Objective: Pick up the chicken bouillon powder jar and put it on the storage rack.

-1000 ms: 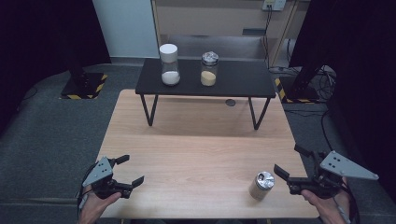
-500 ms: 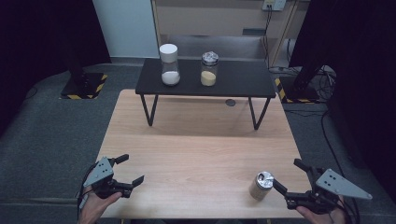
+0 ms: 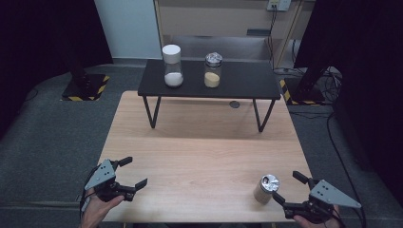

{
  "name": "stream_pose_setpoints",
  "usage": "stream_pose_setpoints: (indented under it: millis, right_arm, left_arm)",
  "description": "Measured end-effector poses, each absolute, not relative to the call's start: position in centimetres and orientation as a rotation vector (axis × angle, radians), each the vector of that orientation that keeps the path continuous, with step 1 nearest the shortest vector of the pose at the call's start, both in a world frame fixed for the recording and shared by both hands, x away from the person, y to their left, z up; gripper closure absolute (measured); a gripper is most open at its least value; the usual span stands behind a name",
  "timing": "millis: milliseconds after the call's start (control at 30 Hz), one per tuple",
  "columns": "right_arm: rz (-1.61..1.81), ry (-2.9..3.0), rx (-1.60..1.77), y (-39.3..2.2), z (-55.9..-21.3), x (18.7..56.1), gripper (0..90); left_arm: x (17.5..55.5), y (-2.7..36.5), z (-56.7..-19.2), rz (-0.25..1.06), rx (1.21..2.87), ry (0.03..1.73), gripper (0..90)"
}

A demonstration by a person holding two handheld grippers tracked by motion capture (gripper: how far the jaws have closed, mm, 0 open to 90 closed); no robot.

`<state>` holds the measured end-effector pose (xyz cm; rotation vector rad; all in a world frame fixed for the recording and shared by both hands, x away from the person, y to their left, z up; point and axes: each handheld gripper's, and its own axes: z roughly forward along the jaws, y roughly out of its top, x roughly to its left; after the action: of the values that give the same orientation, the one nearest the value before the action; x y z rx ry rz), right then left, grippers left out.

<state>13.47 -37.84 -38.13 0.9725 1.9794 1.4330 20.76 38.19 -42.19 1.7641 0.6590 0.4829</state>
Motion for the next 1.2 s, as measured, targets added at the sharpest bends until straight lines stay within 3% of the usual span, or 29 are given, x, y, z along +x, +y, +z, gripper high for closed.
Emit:
stream_pose_setpoints:
  millis: [1200]
  right_arm:
    - [1.507, 1.939, 1.006, -38.14, -38.47, 13.72, 4.9]
  left_arm:
    - [21.03, 38.23, -42.06, 0.458, 1.782, 0.633, 2.5]
